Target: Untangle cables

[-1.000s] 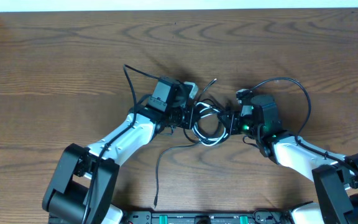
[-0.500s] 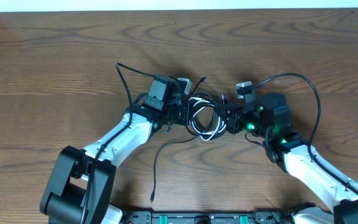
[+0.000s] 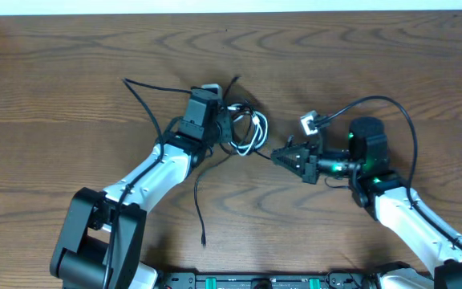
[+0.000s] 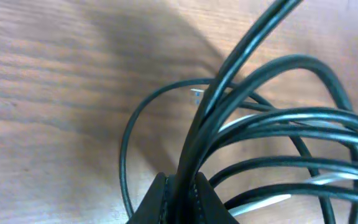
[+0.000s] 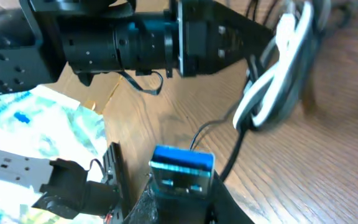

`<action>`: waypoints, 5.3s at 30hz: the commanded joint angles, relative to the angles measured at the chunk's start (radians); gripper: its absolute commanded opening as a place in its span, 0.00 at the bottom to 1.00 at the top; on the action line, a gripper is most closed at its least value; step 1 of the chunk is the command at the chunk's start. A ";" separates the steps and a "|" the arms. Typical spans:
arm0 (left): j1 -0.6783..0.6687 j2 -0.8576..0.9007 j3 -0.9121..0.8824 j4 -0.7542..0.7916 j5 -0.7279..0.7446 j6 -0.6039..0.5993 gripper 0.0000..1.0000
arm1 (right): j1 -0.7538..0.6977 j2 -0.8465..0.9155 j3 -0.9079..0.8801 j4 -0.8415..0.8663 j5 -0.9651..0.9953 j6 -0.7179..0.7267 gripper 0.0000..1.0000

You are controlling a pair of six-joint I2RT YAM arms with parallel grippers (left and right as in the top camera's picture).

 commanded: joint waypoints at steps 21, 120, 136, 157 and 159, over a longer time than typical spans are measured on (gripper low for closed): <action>0.068 -0.013 0.008 0.004 0.349 0.010 0.08 | -0.080 -0.021 0.010 -0.191 0.383 -0.027 0.55; 0.055 -0.013 0.008 0.230 0.715 -0.335 0.07 | 0.072 0.063 0.122 -0.319 0.897 0.676 0.45; 0.035 -0.013 0.008 0.365 0.837 -0.467 0.07 | 0.136 0.068 0.122 -0.239 0.851 0.791 0.19; 0.237 -0.013 0.008 0.267 0.828 -0.093 0.08 | -0.045 0.061 0.123 -0.433 1.238 0.264 0.01; 0.243 -0.013 0.008 0.182 0.737 -0.093 0.08 | -0.078 0.038 0.123 -0.437 1.228 0.257 0.01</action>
